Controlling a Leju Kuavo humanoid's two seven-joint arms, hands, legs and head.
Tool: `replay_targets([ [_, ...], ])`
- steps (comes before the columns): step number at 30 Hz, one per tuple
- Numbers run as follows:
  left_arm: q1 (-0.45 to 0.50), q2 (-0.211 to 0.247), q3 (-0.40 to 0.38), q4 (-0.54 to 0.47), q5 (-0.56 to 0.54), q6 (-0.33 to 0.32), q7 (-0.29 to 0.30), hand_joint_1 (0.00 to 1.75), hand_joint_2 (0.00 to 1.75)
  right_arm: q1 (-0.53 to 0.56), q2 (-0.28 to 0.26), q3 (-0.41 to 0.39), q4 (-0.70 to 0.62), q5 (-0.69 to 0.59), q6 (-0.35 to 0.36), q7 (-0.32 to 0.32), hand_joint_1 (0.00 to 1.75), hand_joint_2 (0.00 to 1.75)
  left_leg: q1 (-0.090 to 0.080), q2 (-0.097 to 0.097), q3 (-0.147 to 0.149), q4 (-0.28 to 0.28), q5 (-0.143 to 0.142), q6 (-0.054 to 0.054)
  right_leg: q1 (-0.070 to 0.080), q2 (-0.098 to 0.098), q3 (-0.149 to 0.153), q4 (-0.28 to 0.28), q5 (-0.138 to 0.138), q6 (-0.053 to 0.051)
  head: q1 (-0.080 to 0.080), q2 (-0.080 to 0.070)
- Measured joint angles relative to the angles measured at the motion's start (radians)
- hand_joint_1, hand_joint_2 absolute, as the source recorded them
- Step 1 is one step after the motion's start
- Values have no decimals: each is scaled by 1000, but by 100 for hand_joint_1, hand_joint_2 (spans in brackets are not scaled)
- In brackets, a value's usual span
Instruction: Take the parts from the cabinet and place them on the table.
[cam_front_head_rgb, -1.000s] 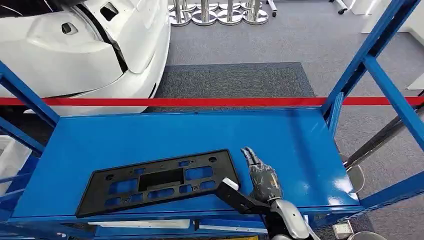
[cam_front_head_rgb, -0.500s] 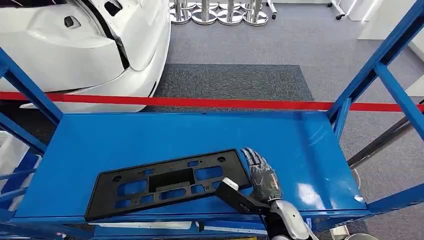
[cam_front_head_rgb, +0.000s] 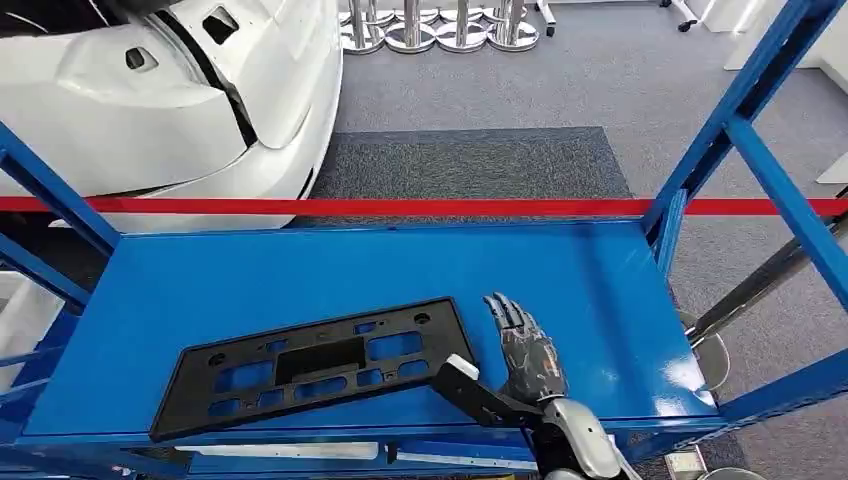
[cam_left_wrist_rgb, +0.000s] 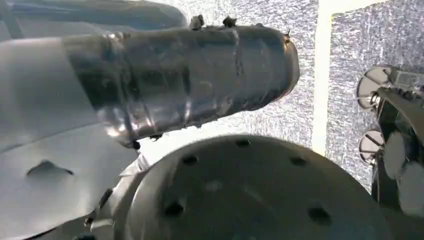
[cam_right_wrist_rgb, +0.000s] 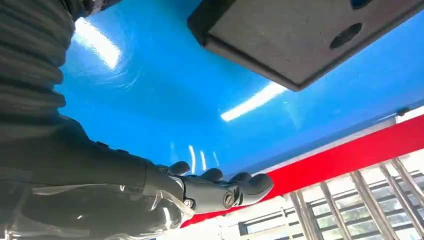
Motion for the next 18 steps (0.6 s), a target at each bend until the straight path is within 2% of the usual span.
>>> replay_targets([
  [1, 0, 0, 0, 0, 0, 0, 3, 0, 0, 0, 0, 0, 0, 0, 1, 2, 0, 175, 0, 0, 23, -50, 39, 2, 0, 1, 1, 1, -1, 1, 0, 0],
  [3, -1, 3, -1, 0, 0, 1, 5, 0, 0, -2, 0, 0, 0, 1, 5, 3, 0, 175, -1, 0, 118, -242, 135, 12, 0, 2, 3, 6, -4, 5, 0, 0],
  [4, -2, 5, -1, 0, 0, 2, 6, 0, 0, -4, 0, 1, 0, 1, 7, 5, 0, 175, -2, 0, 151, -307, 153, 19, 1, 2, 2, 7, -6, 8, 0, 0],
  [5, -4, 5, -1, 0, 0, 3, 7, 0, 0, -8, 0, 1, 0, 1, 16, 7, 0, 175, -3, 0, 163, -347, 149, 24, 9, 3, -4, 22, -12, 16, 0, 0],
  [8, -2, 4, -2, 0, 0, 3, 7, 0, 0, -13, 1, 6, 0, 3, 25, 8, 0, 175, -7, -1, 158, -337, 148, 37, 5, 1, -3, 14, -10, 29, 1, 0],
  [9, -2, 3, -2, 0, 0, 3, 7, 0, 0, -17, 1, 8, 0, 4, 34, 7, 0, 175, 3, 0, 162, -345, 155, 45, 7, 1, -6, 20, -15, 36, 1, 0],
  [10, -3, 1, -3, 0, 0, 1, 7, 0, 0, -19, 2, 9, 0, 2, 46, -1, 0, 175, 3, -1, 162, -346, 157, 47, 6, 2, -11, 40, -29, 42, 2, 0],
  [11, -4, -1, -4, 0, -7, -4, 8, 0, 0, -29, 11, 15, 2, -1, 62, -19, 0, 175, 3, -1, 160, -346, 158, 49, 6, 1, -41, 103, -69, 50, 4, 0],
  [13, -7, -3, -11, 0, -18, -11, 15, 0, 0, -61, 49, 44, 43, -2, 77, -75, 0, 175, 2, 2, 155, -345, 158, 51, 1, 1, -135, 291, -154, 57, 5, 0],
  [14, -10, -4, -14, 0, -22, -12, 17, 0, 0, -70, 69, 57, 65, -2, 76, -92, 0, 175, 2, 4, 153, -345, 158, 51, 1, 1, -167, 353, -173, 57, 5, 0],
  [15, -14, -5, -19, 0, -24, -12, 22, 0, 0, -79, 92, 73, 91, -2, 72, -107, 0, 175, 2, 3, 152, -344, 158, 51, 0, 1, -178, 370, -160, 56, 5, 0],
  [16, -17, -6, -24, 0, -27, -13, 26, 0, 0, -88, 130, 97, 131, -7, 64, -124, 0, 175, 2, 1, 153, -344, 158, 51, -1, 0, -160, 334, -131, 53, 5, 0],
  [17, -20, -6, -27, 0, -29, -13, 28, 0, 0, -98, 147, 108, 162, -12, 56, -133, 0, 175, 1, -2, 154, -343, 158, 50, -1, 0, -122, 256, -86, 48, 5, 0],
  [18, -22, -6, -29, 0, -30, -13, 30, 0, 0, -110, 163, 116, 181, -18, 52, -137, 0, 175, 0, -5, 156, -343, 158, 50, 0, 0, -68, 148, -36, 42, 5, 0],
])
